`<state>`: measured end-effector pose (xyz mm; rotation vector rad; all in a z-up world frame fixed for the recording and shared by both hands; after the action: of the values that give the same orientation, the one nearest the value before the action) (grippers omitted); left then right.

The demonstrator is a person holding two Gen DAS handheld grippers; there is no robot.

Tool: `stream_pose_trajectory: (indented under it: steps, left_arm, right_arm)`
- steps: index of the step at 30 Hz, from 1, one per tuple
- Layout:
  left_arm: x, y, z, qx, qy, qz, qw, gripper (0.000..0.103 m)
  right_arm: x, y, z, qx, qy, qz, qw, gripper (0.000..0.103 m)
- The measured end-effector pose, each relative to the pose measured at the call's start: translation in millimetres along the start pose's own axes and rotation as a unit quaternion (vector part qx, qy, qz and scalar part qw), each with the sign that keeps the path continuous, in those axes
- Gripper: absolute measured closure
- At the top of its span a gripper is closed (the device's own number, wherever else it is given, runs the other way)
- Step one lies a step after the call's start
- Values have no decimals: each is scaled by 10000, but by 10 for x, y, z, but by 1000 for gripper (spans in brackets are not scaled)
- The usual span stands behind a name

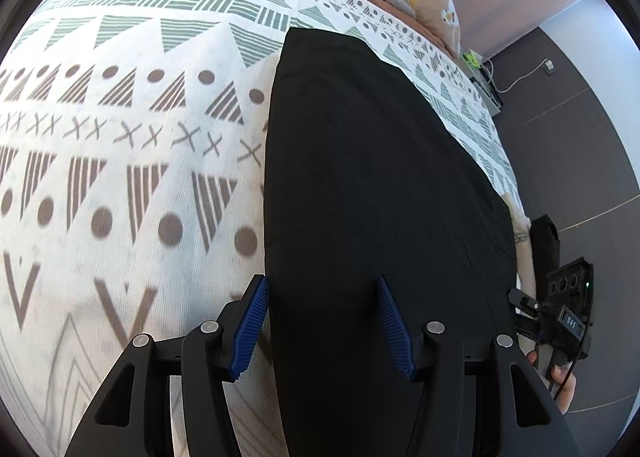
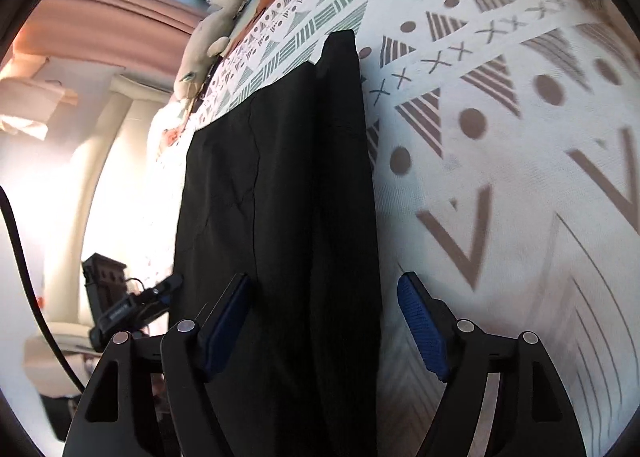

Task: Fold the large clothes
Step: 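Close both grippers on the folded black shirt's end, then lift the folded black shirt with both grippers and carry it toward the clothes stack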

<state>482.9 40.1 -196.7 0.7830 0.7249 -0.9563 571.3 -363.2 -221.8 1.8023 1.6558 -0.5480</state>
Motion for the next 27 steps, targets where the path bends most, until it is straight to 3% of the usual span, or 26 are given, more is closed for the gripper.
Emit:
stream_pose_trajectory:
  steps: [10, 15, 20, 21, 26, 27]
  left_arm:
    - [86, 152, 117, 64, 359, 58, 9993, 47]
    - [170, 284, 50, -19, 347, 57, 9994, 43]
    - [303, 443, -20, -221, 216, 55, 9995, 40]
    - [301, 449, -20, -276, 198, 76, 9994, 41]
    - [119, 416, 125, -308, 258, 170, 9990, 75]
    - [57, 396, 160, -250, 266, 217, 9991, 77]
  right_arm:
    - [394, 449, -133, -215, 218, -514, 9982, 29]
    - [497, 565, -150, -71, 183, -517, 9985, 56]
    - [425, 530, -275, -369, -52, -385, 9986, 78]
    - [389, 520, -317, -447, -116, -338, 9984, 82]
    - [183, 433, -645, -837, -343, -29, 9959, 88]
    - [134, 394, -726, -904, -397, 51, 9951, 88]
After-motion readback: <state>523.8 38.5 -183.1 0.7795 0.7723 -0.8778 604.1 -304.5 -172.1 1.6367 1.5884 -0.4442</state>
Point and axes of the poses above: each gripper's, at about its wrist camera, not at the fingertips, and x roughly the way its jaws point, z to its right, y to its top, the point moved 1 cm from there along x, roughly the way its jaws point, and after that the axes turned 4 degrees about -z, right-handed, at the moved point
